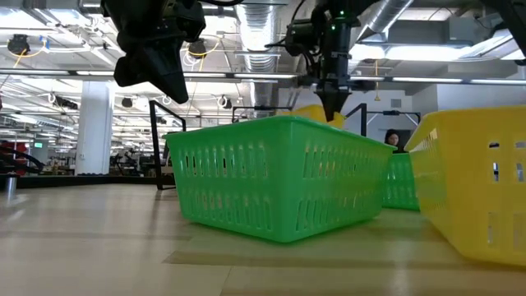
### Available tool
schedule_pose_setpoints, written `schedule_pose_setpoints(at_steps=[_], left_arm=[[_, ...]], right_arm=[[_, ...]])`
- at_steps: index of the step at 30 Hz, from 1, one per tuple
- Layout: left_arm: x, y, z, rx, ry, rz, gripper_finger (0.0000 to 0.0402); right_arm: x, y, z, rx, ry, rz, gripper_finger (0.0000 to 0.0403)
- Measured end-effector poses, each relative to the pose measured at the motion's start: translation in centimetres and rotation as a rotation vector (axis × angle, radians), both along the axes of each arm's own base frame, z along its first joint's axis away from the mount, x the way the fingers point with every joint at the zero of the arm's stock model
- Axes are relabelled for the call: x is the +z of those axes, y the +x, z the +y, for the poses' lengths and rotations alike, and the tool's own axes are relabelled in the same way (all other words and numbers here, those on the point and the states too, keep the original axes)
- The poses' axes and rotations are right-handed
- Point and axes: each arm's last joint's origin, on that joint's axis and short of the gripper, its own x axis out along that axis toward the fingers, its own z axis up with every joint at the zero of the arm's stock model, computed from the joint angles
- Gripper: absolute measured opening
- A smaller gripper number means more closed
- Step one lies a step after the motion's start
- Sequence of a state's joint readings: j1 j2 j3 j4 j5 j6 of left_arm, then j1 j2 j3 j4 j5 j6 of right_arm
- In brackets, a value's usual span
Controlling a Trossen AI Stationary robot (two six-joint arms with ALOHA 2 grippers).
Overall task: Stack baskets on shelf by color
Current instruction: Stack the right yellow bin on top of the yellow bin on the shelf
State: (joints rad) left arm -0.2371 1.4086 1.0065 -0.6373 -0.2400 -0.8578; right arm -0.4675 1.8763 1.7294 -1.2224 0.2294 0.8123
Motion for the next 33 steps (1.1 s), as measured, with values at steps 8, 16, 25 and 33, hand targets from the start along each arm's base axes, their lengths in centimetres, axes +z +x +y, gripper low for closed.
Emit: schedule_pose_setpoints(at_steps=[8,16,25,33], left_arm=[[0.0,0.0,0.0,0.001,-0.001,0.000,0.0000],[0.0,0.0,-0.1,-0.010,-0.024,0.005,0.0000],[0.0,0.0,-0.1,-0.009,-0.023,0.004,0.0000],[0.0,0.0,0.0,0.003,-0.030,0.003,0.0000]], right_arm=[[-1.6,0.2,-0.3,-0.011,0.010,-0.036,0.0003],[-2.5,0.1,-0.2,-0.002,0.019,-0.015,0.0033],[-2.5,-0.1,-0.1,0.038,0.014,0.022,0.0108],[-0.6,-0.3,-0.1,0.065,-0.007,0.054,0.0158]])
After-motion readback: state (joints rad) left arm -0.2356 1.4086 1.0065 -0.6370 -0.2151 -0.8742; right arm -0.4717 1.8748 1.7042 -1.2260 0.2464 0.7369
